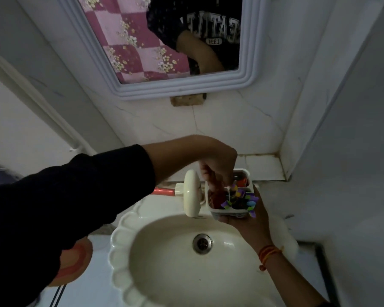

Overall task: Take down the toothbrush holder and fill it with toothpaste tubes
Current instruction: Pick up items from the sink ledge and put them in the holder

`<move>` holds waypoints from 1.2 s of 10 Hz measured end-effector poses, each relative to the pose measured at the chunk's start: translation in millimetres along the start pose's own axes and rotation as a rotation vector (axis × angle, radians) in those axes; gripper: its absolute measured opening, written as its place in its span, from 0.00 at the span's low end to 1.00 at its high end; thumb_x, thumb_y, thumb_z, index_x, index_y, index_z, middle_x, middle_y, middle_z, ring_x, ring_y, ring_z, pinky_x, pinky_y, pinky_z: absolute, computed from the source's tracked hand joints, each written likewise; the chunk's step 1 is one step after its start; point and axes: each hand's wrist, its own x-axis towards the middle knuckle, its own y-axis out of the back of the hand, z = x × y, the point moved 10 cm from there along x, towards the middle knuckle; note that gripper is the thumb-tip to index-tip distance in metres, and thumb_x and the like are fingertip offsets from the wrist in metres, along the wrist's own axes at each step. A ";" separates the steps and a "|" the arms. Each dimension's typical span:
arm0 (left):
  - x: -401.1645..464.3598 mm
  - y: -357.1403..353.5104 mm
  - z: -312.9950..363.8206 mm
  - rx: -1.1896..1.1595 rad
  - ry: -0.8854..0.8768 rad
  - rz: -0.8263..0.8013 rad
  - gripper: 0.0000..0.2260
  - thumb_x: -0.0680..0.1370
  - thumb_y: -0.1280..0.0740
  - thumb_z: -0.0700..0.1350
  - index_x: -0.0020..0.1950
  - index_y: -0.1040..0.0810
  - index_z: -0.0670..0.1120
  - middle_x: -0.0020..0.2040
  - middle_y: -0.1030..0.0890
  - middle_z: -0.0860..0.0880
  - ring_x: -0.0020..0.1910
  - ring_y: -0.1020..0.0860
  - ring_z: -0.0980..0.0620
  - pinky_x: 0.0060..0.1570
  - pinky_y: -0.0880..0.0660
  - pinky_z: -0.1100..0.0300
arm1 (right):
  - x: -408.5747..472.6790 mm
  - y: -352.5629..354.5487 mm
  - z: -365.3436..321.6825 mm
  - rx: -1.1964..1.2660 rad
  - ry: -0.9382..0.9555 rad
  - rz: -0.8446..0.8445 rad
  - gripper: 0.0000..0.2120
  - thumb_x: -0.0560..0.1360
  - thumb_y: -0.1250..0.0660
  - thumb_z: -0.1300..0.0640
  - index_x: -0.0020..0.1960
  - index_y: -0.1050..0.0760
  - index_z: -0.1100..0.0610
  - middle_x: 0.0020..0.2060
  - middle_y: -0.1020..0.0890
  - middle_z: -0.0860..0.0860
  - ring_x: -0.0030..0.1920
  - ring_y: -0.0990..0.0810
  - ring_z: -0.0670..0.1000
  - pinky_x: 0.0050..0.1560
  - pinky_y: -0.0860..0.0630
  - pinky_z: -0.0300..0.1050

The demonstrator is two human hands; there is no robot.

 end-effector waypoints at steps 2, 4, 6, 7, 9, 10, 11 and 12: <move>-19.1 52.6 -72.9 -0.225 -0.076 0.479 0.11 0.81 0.34 0.44 0.62 0.18 0.43 0.54 0.13 0.45 0.50 0.14 0.50 0.54 0.19 0.59 | -3.9 2.2 2.2 0.028 -0.036 0.056 0.44 0.55 0.11 0.56 0.67 0.25 0.55 0.55 0.15 0.53 0.52 0.14 0.50 0.58 0.17 0.59; 23.9 -14.1 -167.7 0.103 0.130 0.466 0.16 0.77 0.32 0.38 0.64 0.18 0.45 0.63 0.17 0.47 0.60 0.19 0.48 0.63 0.23 0.56 | 3.5 -1.5 19.2 0.373 -0.135 0.046 0.25 0.73 0.22 0.67 0.67 0.25 0.60 0.55 0.16 0.55 0.47 0.12 0.47 0.47 0.14 0.62; 68.9 -68.1 -197.9 0.266 0.203 0.341 0.16 0.74 0.26 0.39 0.62 0.18 0.44 0.56 0.17 0.44 0.55 0.18 0.44 0.53 0.19 0.52 | 8.7 -11.2 13.9 0.195 -0.100 -0.010 0.38 0.56 0.13 0.68 0.61 0.23 0.52 0.53 0.15 0.46 0.53 0.16 0.36 0.43 0.18 0.28; 72.4 -74.0 -198.5 0.320 0.197 0.420 0.12 0.76 0.32 0.38 0.58 0.17 0.46 0.53 0.16 0.45 0.51 0.16 0.44 0.47 0.18 0.52 | 9.7 -1.1 13.7 0.112 -0.025 0.039 0.36 0.60 0.17 0.74 0.62 0.24 0.52 0.59 0.17 0.55 0.54 0.14 0.43 0.42 0.13 0.44; 63.8 -70.1 -199.5 0.268 0.121 0.522 0.12 0.80 0.36 0.46 0.61 0.19 0.47 0.51 0.19 0.45 0.51 0.19 0.44 0.48 0.21 0.53 | 4.8 -5.6 29.4 0.045 -0.132 -0.031 0.42 0.59 0.17 0.42 0.66 0.23 0.59 0.55 0.17 0.48 0.50 0.17 0.37 0.46 0.17 0.37; 47.8 -57.4 -199.0 0.131 0.054 0.512 0.12 0.81 0.37 0.49 0.58 0.20 0.45 0.48 0.23 0.46 0.46 0.23 0.47 0.44 0.26 0.55 | 6.4 2.8 27.0 0.084 -0.152 0.042 0.32 0.66 0.18 0.64 0.66 0.26 0.63 0.56 0.18 0.51 0.48 0.15 0.38 0.46 0.14 0.43; 18.9 -30.6 -192.6 0.049 0.033 0.575 0.13 0.79 0.33 0.52 0.60 0.19 0.48 0.51 0.18 0.46 0.46 0.21 0.49 0.46 0.25 0.56 | 6.1 -4.8 7.4 -0.015 -0.058 0.025 0.38 0.58 0.14 0.66 0.63 0.25 0.57 0.53 0.18 0.45 0.54 0.17 0.40 0.39 0.24 0.20; -19.6 6.9 -167.8 0.001 -0.014 0.640 0.16 0.73 0.25 0.55 0.57 0.16 0.49 0.50 0.15 0.50 0.45 0.18 0.53 0.50 0.19 0.54 | 4.1 -1.2 -1.4 -0.082 -0.009 0.082 0.43 0.52 0.11 0.62 0.63 0.25 0.52 0.55 0.17 0.43 0.57 0.20 0.39 0.48 0.23 0.23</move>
